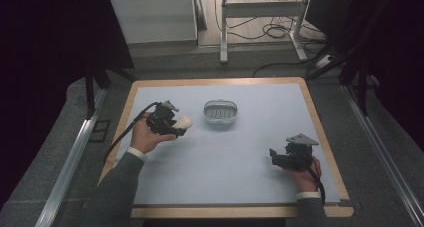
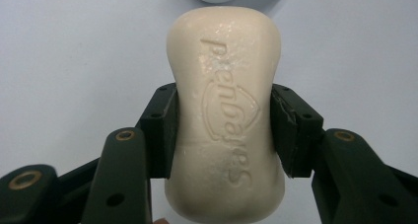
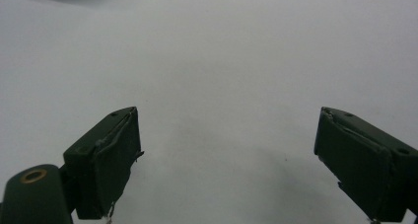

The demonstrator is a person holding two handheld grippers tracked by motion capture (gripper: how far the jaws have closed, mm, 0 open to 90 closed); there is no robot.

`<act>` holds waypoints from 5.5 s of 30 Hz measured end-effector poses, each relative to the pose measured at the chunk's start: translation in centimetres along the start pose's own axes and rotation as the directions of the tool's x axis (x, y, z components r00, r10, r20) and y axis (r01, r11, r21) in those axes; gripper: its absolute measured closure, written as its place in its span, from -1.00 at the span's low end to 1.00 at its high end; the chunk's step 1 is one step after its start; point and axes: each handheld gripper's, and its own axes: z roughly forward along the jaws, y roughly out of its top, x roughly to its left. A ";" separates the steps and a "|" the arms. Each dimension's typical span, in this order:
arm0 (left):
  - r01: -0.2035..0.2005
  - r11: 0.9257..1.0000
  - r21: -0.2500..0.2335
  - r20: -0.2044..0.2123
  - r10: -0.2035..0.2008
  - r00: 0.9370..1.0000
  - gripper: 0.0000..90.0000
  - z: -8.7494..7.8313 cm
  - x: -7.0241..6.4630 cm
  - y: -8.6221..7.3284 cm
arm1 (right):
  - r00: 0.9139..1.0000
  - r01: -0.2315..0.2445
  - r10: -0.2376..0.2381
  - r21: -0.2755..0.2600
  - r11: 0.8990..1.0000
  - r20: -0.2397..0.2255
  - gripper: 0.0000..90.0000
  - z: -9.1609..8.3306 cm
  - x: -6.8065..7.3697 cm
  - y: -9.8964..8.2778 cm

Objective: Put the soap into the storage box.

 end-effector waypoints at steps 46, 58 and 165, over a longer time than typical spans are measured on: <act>-0.029 1.000 -0.003 0.018 0.030 0.999 0.10 0.8 0.4 4.6 | 1.000 0.000 0.000 0.006 1.000 0.008 -0.77 0.1 -0.1 -0.1; -0.039 0.999 -0.002 0.016 0.039 0.999 0.10 1.2 0.2 6.3 | 1.000 0.001 -0.001 0.009 1.000 0.011 -0.77 0.2 -0.2 -0.2; -0.106 0.981 -0.163 0.075 0.120 0.990 -0.41 3.0 -1.4 6.1 | 1.000 -0.004 0.004 0.005 1.000 0.005 -0.78 0.0 -0.4 -0.3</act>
